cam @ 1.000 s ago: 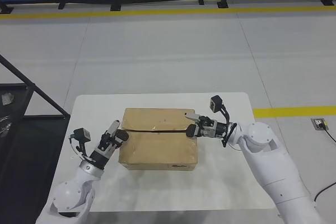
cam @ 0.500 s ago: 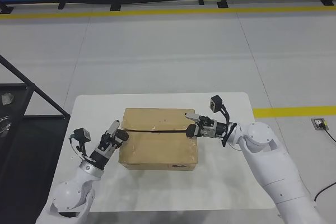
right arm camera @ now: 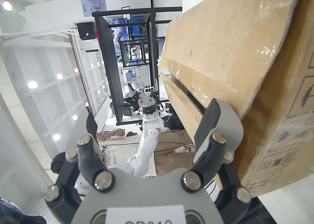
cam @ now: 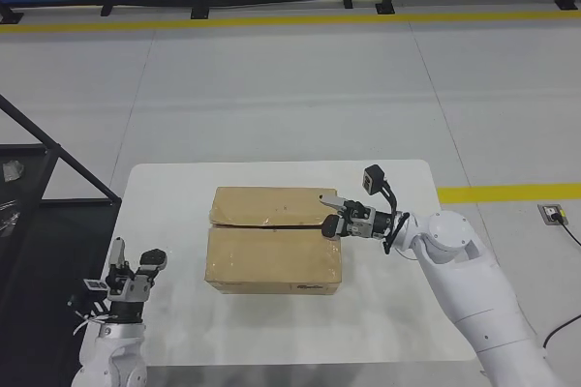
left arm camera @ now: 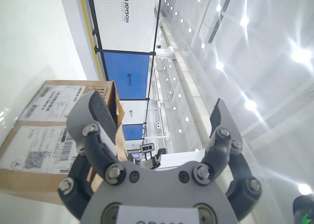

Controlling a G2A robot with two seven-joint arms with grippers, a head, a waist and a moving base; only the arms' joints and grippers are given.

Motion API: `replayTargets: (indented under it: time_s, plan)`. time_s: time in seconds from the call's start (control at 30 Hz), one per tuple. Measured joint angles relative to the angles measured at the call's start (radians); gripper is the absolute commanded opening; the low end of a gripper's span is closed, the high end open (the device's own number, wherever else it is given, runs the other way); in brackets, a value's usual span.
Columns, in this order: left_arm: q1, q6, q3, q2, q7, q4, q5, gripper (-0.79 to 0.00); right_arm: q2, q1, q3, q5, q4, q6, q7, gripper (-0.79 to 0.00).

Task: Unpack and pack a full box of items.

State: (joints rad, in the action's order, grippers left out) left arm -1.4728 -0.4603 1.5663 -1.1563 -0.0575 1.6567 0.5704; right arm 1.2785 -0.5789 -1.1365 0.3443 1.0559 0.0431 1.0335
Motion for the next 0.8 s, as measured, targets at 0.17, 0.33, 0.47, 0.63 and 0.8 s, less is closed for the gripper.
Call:
replayTargets:
  time_s: [0.17,0.33,0.47,0.63,0.8]
  plan:
    - [0.001,0.001,0.0,0.0,0.002,0.0,-0.018,0.0,0.0,-0.013,0.0,-0.009,0.02,-0.004,-0.029,0.0]
    - [0.027,0.016,-0.038,-0.012,0.108,-0.042,-0.16,0.0,-0.004,-0.03,-0.006,-0.015,0.06,-0.02,-0.067,0.0]
    - [0.062,0.035,-0.084,-0.023,0.134,-0.095,-0.171,0.0,-0.004,-0.032,-0.004,-0.018,0.046,-0.033,-0.079,0.0]
    - [0.079,0.033,-0.093,-0.03,0.101,-0.122,-0.119,0.0,-0.006,-0.035,0.004,-0.035,0.036,-0.055,-0.078,0.0]
    - [0.078,0.034,-0.092,-0.03,0.1,-0.122,-0.119,0.0,-0.006,-0.036,0.005,-0.036,0.037,-0.059,-0.082,0.0]
